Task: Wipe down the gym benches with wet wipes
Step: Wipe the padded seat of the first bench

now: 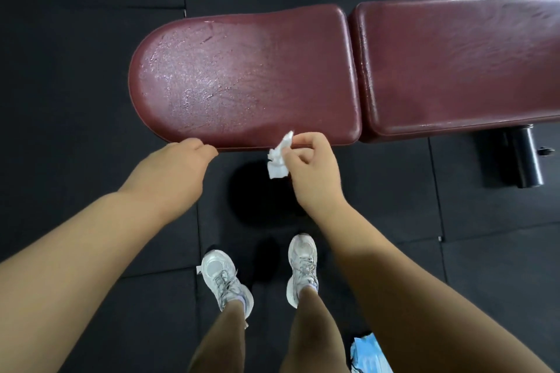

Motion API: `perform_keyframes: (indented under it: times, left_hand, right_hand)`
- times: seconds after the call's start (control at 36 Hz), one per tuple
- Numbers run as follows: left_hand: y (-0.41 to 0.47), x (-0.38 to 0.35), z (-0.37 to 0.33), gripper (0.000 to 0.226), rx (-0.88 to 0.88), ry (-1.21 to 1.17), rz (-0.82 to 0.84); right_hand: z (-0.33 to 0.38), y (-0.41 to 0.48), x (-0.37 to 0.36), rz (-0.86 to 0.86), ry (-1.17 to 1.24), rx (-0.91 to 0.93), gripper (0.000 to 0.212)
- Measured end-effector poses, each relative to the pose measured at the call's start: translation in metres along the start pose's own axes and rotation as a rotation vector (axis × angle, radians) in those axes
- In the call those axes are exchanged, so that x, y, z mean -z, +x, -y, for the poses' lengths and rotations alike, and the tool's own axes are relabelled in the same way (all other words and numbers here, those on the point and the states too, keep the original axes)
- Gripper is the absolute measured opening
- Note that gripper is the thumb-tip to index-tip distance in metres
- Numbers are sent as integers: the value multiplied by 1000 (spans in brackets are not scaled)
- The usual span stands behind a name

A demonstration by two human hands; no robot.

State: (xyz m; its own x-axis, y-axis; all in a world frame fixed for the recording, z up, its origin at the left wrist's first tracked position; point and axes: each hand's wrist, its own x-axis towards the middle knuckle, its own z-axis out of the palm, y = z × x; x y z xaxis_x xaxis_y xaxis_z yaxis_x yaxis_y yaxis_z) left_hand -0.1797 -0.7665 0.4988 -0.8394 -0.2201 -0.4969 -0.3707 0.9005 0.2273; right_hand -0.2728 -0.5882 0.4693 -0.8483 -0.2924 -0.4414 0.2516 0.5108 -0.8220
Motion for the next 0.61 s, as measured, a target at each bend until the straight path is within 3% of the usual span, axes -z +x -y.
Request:
perform_keyframes:
  times: [0.11,0.31,0.47,0.61]
  left_hand:
    - [11,-3,-31,25,-105,-9,-46]
    - [42,-5,-98,20,-202,-73,-91]
    - [81,-3,-149,40,-244,-64,-156]
    - [111,5,-173,41,-263,-61,-214]
  right_hand:
    - [-19,0,54,-155,-28,-46,11]
    - [-62,19,125,-398,166,-272,14]
    - [-83,54,168,-465,129,-256,17]
    - [-92,74,172,-424,-56,-174,18]
